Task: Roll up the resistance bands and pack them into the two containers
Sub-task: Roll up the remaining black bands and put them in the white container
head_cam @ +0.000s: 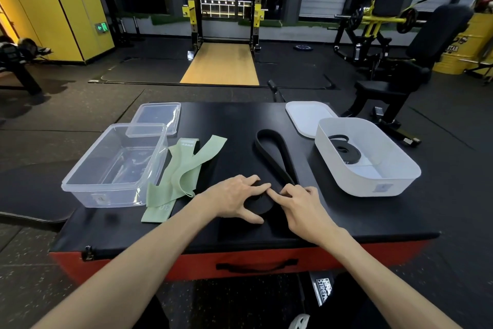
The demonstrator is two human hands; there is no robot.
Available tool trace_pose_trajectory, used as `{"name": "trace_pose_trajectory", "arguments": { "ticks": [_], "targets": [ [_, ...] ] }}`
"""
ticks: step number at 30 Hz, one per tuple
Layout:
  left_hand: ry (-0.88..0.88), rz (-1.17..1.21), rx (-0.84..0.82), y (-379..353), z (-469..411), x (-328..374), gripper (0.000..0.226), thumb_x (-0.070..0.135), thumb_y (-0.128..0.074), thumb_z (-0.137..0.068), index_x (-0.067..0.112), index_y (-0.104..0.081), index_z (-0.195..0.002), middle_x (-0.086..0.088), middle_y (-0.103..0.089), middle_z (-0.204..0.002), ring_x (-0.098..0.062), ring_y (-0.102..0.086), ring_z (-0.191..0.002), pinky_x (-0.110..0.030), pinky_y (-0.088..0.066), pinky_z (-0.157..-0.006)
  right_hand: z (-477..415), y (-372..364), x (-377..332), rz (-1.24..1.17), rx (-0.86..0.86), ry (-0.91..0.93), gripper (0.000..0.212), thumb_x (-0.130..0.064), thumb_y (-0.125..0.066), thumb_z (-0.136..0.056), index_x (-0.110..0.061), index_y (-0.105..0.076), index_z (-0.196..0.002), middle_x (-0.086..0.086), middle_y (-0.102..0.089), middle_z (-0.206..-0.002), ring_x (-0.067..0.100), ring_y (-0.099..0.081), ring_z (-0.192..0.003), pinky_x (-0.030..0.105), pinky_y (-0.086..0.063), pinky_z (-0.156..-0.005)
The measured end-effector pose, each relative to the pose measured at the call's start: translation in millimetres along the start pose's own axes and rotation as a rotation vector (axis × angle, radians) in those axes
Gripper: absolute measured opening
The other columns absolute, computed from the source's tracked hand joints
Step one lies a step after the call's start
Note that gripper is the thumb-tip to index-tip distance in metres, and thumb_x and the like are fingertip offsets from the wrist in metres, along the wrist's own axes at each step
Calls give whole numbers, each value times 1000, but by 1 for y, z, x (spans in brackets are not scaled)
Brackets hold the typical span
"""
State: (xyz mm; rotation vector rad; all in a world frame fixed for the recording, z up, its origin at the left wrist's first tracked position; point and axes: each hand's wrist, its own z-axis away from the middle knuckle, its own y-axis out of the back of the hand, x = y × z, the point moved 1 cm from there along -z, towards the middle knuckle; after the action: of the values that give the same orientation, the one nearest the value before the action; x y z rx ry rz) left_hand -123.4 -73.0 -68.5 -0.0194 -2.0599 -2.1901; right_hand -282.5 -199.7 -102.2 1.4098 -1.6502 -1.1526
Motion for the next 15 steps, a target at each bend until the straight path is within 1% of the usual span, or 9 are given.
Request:
{"name": "trace_pose_trajectory", "arguments": {
  "ticks": [2,4,8,10,12,13,15],
  "targets": [
    [16,-19,35,-3,1,0,90,66,-58,-79,26,-19,-151,-1,-33,-142,-22,-40,-117,-30,-33,-103,4,1,7,-13,-16,-6,58,-11,-64,-83,-34,-49,-135,-4,-53,-92,15,-55,-83,35,-41,-74],
    [39,-32,65,-7,3,1,89,66,-57,-80,29,-19,-151,0,-31,-144,-22,-39,-117,-30,-34,-102,7,0,12,-45,-16,-35,58,-9,-60,-87,-35,-47,-137,-2,-53,-94,16,-54,-88,33,-41,-71],
    [92,-72,85,-8,4,6,89,68,-55,-79,30,-19,-151,0,-35,-141,-23,-43,-112,-34,-41,-99,5,-5,7,-42,39,-49,60,1,-65,-79,-26,-55,-132,0,-51,-86,20,-54,-80,30,-39,-62],
    [125,-124,84,-7,4,10,90,70,-51,-80,28,-17,-151,-2,-35,-142,-24,-44,-110,-32,-39,-99,5,-5,4,-33,61,-42,57,0,-67,-78,-19,-56,-131,1,-52,-85,21,-54,-77,31,-40,-61],
    [153,-179,87,-7,5,12,90,72,-46,-81,26,-15,-152,-5,-33,-144,-25,-45,-109,-31,-36,-101,7,-6,3,-24,84,-54,49,-3,-71,-77,-8,-58,-124,2,-55,-85,24,-57,-76,33,-43,-59],
    [165,-193,88,-8,5,13,90,73,-45,-81,26,-15,-152,-5,-33,-145,-25,-45,-108,-31,-35,-102,7,-7,3,-20,92,-62,44,-4,-72,-76,-6,-60,-118,3,-56,-85,25,-58,-75,34,-45,-60],
    [194,-191,85,-8,5,15,91,74,-45,-81,25,-15,-152,-6,-34,-145,-26,-46,-107,-32,-36,-103,6,-8,1,5,101,-71,34,-5,-73,-75,-7,-63,-108,2,-58,-84,26,-58,-74,35,-44,-60]
  ]
}}
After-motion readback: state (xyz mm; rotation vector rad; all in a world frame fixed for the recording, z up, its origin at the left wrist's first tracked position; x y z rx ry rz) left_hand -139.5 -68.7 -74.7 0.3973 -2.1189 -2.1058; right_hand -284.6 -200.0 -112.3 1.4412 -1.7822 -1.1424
